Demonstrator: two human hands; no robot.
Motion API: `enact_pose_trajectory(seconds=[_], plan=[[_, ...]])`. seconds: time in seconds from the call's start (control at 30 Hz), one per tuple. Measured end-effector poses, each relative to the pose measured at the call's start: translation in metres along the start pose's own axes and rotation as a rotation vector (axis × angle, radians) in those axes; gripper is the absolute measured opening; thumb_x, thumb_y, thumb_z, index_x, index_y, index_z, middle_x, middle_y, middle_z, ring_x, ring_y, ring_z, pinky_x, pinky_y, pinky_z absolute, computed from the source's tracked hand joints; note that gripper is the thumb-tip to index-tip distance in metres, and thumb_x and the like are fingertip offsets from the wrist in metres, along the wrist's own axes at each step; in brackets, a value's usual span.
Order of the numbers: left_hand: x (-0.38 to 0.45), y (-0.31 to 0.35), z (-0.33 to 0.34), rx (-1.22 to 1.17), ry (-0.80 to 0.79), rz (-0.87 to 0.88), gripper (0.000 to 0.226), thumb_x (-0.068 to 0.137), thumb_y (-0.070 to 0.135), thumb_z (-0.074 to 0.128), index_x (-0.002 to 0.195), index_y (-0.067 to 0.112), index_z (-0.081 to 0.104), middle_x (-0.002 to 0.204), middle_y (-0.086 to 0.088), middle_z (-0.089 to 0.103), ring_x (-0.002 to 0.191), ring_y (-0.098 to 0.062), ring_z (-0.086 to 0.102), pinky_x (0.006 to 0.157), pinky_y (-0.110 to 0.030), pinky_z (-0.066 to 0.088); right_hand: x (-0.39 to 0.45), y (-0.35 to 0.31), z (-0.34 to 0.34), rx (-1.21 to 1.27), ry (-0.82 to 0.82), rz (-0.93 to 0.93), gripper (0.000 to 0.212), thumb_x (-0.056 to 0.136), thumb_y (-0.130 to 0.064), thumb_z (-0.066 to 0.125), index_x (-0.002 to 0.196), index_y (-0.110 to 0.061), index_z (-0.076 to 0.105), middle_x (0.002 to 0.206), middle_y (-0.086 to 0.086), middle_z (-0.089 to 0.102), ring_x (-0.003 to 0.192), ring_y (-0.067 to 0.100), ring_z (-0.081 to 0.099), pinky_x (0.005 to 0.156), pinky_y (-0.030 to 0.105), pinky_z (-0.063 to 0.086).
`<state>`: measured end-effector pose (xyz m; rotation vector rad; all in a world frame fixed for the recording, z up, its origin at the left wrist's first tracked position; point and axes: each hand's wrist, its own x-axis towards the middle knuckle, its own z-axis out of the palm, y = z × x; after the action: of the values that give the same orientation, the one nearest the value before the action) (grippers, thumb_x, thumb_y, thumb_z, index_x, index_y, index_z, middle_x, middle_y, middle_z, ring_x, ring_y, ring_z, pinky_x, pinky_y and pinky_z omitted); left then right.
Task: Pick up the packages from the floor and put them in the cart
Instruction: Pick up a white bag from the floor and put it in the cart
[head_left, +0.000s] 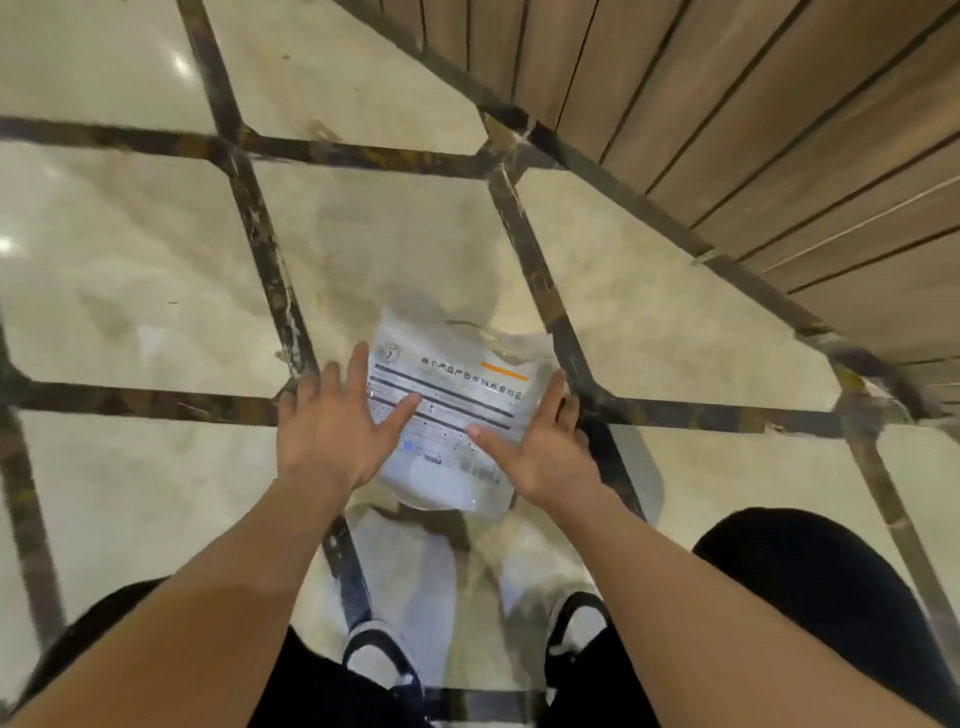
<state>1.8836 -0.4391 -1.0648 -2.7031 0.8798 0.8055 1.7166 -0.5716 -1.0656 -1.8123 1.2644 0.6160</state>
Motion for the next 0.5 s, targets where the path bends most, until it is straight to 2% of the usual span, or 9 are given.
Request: enact_pose_trajectory(seconds=[0.1, 0.17, 0.23, 0.3, 0.37, 0.43, 0.5], plan=[[0.039, -0.001, 0.025, -0.084, 0.004, -0.07, 0.115, 0.077, 0.097, 0.02, 0.165, 0.027, -0.007, 0.166, -0.019, 0.027, 0.152, -0.042, 0.025, 0.116, -0.063, 0.03, 0.041, 0.006, 0.022, 0.02, 0.021, 0.08, 0.132, 0.082, -0.084, 0.057, 0.16, -0.028, -0.033, 0.174, 0.018, -0.012, 0.158, 0.047, 0.011, 0.122, 0.063, 0.027], [0.053, -0.001, 0.039, -0.16, -0.013, -0.103, 0.122, 0.071, 0.102, 0.021, 0.164, 0.03, -0.01, 0.165, -0.019, 0.026, 0.152, -0.044, 0.026, 0.114, -0.066, 0.033, 0.058, 0.005, 0.031, 0.077, 0.045, 0.107, 0.135, 0.075, -0.089, 0.059, 0.158, -0.038, -0.034, 0.175, 0.015, -0.007, 0.158, 0.046, 0.018, 0.12, 0.062, 0.032], [0.061, -0.002, 0.053, -0.361, -0.022, -0.146, 0.122, 0.071, 0.101, 0.033, 0.164, 0.033, -0.006, 0.164, -0.021, 0.029, 0.149, -0.046, 0.032, 0.114, -0.065, 0.035, 0.067, 0.007, 0.038, 0.212, 0.084, 0.108, 0.134, 0.072, -0.086, 0.067, 0.157, -0.049, -0.029, 0.175, 0.012, 0.005, 0.154, 0.045, 0.029, 0.117, 0.058, 0.039], [0.063, -0.002, 0.061, -0.574, -0.037, -0.176, 0.121, 0.07, 0.098, 0.047, 0.164, 0.034, 0.007, 0.155, -0.022, 0.044, 0.139, -0.046, 0.047, 0.113, -0.061, 0.039, 0.072, 0.009, 0.046, 0.419, 0.138, 0.101, 0.136, 0.069, -0.074, 0.081, 0.157, -0.056, -0.02, 0.171, 0.009, 0.019, 0.151, 0.041, 0.038, 0.116, 0.053, 0.043], [0.062, -0.001, 0.066, -0.702, -0.037, -0.16, 0.109, 0.072, 0.092, 0.055, 0.157, 0.029, 0.025, 0.13, -0.011, 0.063, 0.118, -0.039, 0.062, 0.103, -0.05, 0.048, 0.075, 0.014, 0.054, 0.642, 0.191, 0.098, 0.146, 0.065, -0.061, 0.092, 0.159, -0.052, -0.02, 0.17, 0.005, 0.026, 0.152, 0.035, 0.038, 0.12, 0.048, 0.039], [0.057, 0.001, 0.07, -0.729, -0.019, -0.152, 0.089, 0.081, 0.082, 0.059, 0.146, 0.026, 0.037, 0.115, -0.003, 0.063, 0.103, -0.032, 0.063, 0.093, -0.042, 0.049, 0.076, 0.015, 0.058, 0.805, 0.187, 0.138, 0.153, 0.063, -0.056, 0.095, 0.162, -0.041, -0.02, 0.17, 0.004, 0.032, 0.152, 0.03, 0.039, 0.124, 0.046, 0.034], [0.052, 0.005, 0.071, -0.736, 0.01, -0.154, 0.086, 0.079, 0.085, 0.056, 0.14, 0.028, 0.041, 0.112, -0.002, 0.065, 0.101, -0.032, 0.066, 0.095, -0.046, 0.053, 0.076, 0.015, 0.058, 0.829, 0.172, 0.165, 0.144, 0.062, -0.061, 0.094, 0.166, -0.031, -0.002, 0.16, 0.005, 0.048, 0.144, 0.032, 0.05, 0.12, 0.047, 0.041]])
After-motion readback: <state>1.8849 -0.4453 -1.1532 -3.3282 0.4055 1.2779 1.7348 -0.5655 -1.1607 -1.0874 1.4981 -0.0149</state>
